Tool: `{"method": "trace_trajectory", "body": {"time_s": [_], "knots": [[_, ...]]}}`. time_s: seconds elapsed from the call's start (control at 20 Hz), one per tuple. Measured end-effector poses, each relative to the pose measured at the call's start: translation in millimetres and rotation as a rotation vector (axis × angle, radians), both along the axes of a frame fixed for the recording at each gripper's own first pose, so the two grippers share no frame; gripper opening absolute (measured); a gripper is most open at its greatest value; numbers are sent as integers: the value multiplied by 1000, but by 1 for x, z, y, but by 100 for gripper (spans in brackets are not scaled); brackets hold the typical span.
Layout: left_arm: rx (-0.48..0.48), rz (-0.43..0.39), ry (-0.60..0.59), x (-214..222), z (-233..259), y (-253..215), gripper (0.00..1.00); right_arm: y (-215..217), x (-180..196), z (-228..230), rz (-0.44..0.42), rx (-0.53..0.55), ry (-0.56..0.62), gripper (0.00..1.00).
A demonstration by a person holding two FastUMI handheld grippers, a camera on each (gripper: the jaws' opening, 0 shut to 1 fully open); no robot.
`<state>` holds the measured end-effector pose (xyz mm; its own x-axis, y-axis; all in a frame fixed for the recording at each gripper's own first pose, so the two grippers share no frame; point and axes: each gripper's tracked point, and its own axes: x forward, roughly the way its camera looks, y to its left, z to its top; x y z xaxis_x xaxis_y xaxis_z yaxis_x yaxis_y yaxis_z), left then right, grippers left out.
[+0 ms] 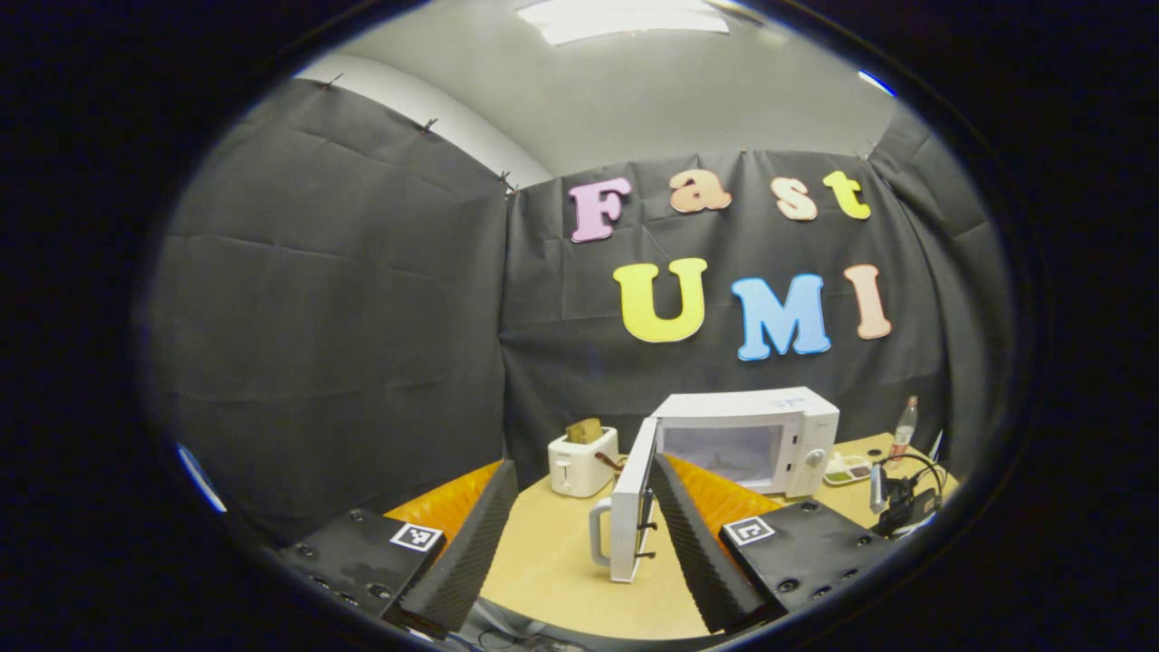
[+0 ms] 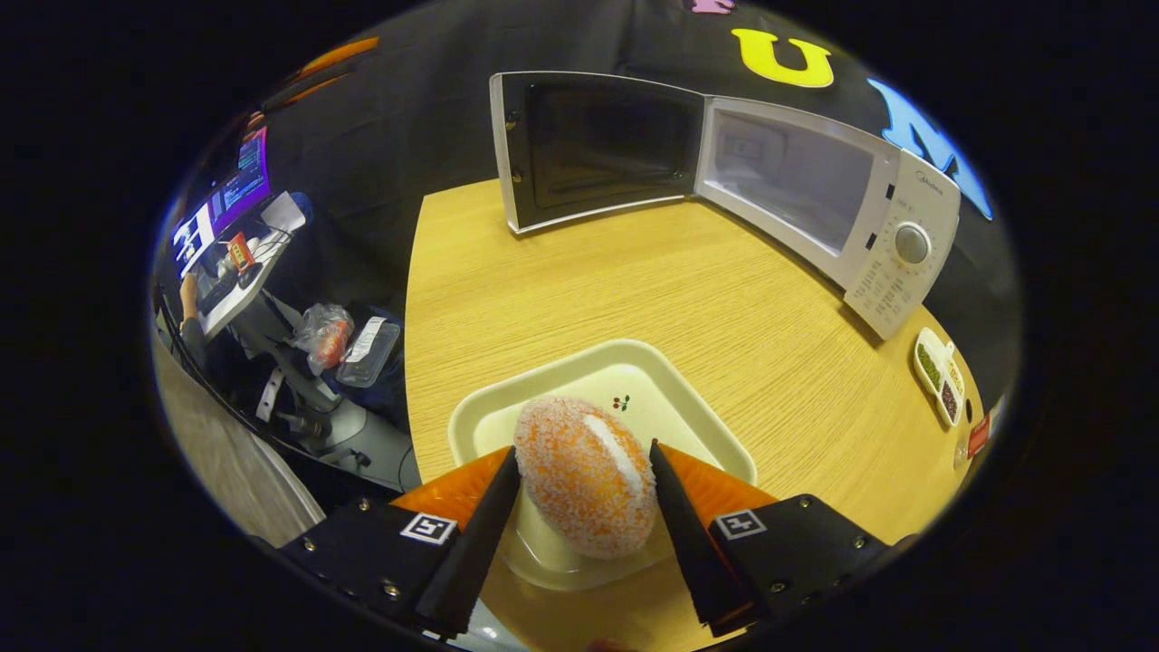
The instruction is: Open the microwave oven with the left hand, put the food in, and close the microwave oven.
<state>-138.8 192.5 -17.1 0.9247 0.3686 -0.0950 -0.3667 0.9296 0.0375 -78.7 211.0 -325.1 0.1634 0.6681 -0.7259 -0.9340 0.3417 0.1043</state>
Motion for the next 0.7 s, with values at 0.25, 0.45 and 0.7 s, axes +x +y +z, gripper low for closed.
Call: {"method": "trace_trajectory", "body": {"time_s": [0.25,0.45,0.7], "knots": [[-8,6,-2,6,-4,-11,99,2,2,12,-9,47,-33,77],[-32,-6,-19,13,-7,-14,99,4,20,42,-60,94,-102,80],[-53,-26,-54,37,-8,-6,99,16,49,87,-108,153,-200,80]]}}
